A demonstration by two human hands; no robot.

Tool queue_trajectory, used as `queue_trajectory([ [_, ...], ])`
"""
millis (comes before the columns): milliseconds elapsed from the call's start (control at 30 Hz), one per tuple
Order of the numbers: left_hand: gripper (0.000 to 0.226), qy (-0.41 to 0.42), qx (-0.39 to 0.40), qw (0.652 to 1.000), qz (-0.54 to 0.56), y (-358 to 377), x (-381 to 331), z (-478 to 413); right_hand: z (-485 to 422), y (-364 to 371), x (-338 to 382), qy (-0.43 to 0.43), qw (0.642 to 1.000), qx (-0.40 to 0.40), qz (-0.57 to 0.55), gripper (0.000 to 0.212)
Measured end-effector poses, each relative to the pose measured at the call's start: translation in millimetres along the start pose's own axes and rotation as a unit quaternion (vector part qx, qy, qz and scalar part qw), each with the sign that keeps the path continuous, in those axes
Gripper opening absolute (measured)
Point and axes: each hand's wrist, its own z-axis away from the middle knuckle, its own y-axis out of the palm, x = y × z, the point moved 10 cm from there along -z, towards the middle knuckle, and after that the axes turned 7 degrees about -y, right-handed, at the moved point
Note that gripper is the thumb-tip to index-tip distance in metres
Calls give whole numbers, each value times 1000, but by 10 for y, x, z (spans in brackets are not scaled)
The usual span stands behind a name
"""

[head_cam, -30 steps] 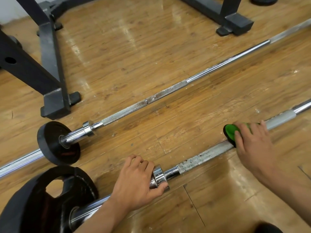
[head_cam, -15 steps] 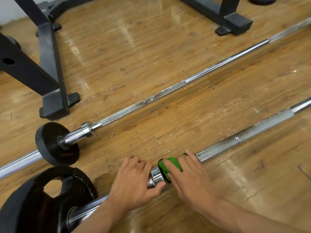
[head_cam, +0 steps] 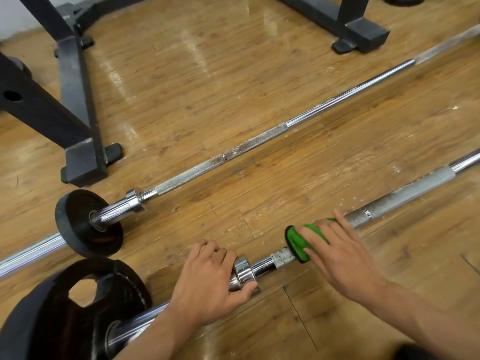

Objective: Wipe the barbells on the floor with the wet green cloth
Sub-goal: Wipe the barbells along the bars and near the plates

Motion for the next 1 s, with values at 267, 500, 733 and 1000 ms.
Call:
queue_trajectory([
  [267, 73, 1, 2, 1000, 2, 6, -9, 11, 292, -176, -913, 81, 996, -9, 47, 47],
  [500, 71, -2, 0, 1000, 10, -19, 2, 9, 280, -226, -1020, 236, 968, -88, 14, 42],
  [733, 72, -5, -3, 1000, 10, -24, 51, -16, -144, 18, 90, 135, 986, -86, -38, 38],
  [1000, 69, -6, 10, 1000, 18, 11, 64, -65, -425, 176, 619, 57, 997, -33, -32, 25],
])
